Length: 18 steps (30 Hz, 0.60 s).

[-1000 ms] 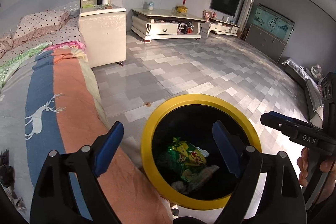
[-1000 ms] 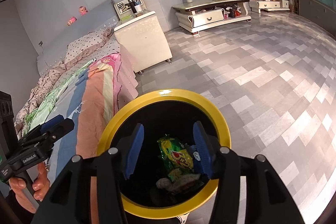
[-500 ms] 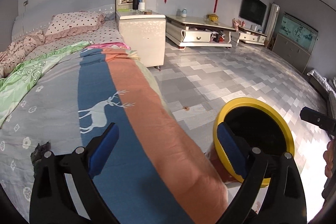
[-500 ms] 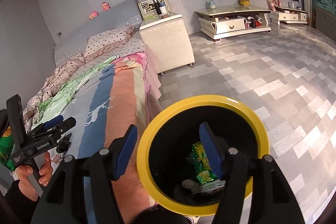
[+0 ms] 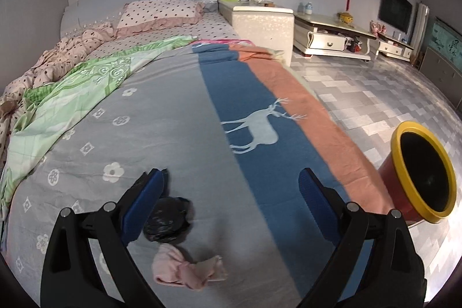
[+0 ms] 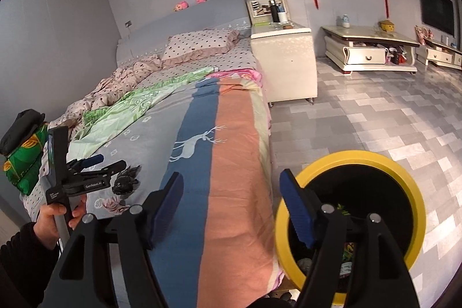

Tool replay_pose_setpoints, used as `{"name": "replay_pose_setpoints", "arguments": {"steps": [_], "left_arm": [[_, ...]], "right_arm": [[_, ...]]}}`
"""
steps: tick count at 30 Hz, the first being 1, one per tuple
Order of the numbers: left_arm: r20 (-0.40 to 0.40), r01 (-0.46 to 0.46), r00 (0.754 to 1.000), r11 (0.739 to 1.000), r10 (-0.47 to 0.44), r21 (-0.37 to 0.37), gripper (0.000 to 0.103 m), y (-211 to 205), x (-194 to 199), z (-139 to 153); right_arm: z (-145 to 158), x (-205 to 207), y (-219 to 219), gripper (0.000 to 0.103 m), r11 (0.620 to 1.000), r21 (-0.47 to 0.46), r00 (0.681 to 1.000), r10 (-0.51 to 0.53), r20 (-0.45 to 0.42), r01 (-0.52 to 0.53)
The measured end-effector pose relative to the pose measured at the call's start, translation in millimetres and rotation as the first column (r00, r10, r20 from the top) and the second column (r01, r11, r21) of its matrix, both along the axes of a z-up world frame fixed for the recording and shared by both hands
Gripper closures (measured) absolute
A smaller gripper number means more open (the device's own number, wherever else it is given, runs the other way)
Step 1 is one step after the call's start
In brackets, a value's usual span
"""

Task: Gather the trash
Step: 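Grasp the black plastic bag with the left gripper while the right gripper grasps the pink cloth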

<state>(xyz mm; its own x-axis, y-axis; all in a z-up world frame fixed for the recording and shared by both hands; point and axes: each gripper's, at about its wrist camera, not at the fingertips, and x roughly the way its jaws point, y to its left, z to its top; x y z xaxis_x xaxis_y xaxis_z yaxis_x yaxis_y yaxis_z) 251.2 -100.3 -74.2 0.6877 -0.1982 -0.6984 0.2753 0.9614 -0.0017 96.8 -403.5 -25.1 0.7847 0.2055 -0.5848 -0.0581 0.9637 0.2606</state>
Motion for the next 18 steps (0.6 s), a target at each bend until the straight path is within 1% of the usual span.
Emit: {"name": "replay_pose_setpoints", "arguments": {"steps": [4, 8, 14, 17, 18], "left_arm": [[-0.059, -0.064, 0.996, 0.998, 0.064, -0.001, 0.013, 44.4, 15.5, -19.4], [-0.108, -0.101, 0.989, 0.995, 0.101, 0.004, 0.013, 72.9, 23.8, -38.0], [-0.181, -0.123, 0.976, 0.992, 0.120, -0.010, 0.013, 91.9, 35.7, -65.7], [-0.200, -0.117, 0.973, 0.993, 0.112, -0.012, 0.013, 94.2, 41.6, -77.8], [-0.207, -0.114, 0.972, 0.993, 0.109, -0.015, 0.016, 95.2, 43.8, -81.1]], "right_arm": [[-10.3, 11.9, 39.5, 0.036, 0.996, -0.021, 0.996, 0.088, -0.018, -0.088], [-26.7, 24.3, 83.2, 0.035, 0.981, -0.018, 0.980, 0.193, -0.047, -0.194], [-55.5, 40.2, 145.2, 0.035, 0.942, -0.025, 0.937, 0.332, -0.107, -0.336], [-67.9, 46.8, 172.2, 0.035, 0.920, -0.029, 0.913, 0.384, -0.136, -0.391], [-72.3, 49.3, 181.4, 0.035, 0.913, -0.027, 0.905, 0.399, -0.147, -0.407]]}}
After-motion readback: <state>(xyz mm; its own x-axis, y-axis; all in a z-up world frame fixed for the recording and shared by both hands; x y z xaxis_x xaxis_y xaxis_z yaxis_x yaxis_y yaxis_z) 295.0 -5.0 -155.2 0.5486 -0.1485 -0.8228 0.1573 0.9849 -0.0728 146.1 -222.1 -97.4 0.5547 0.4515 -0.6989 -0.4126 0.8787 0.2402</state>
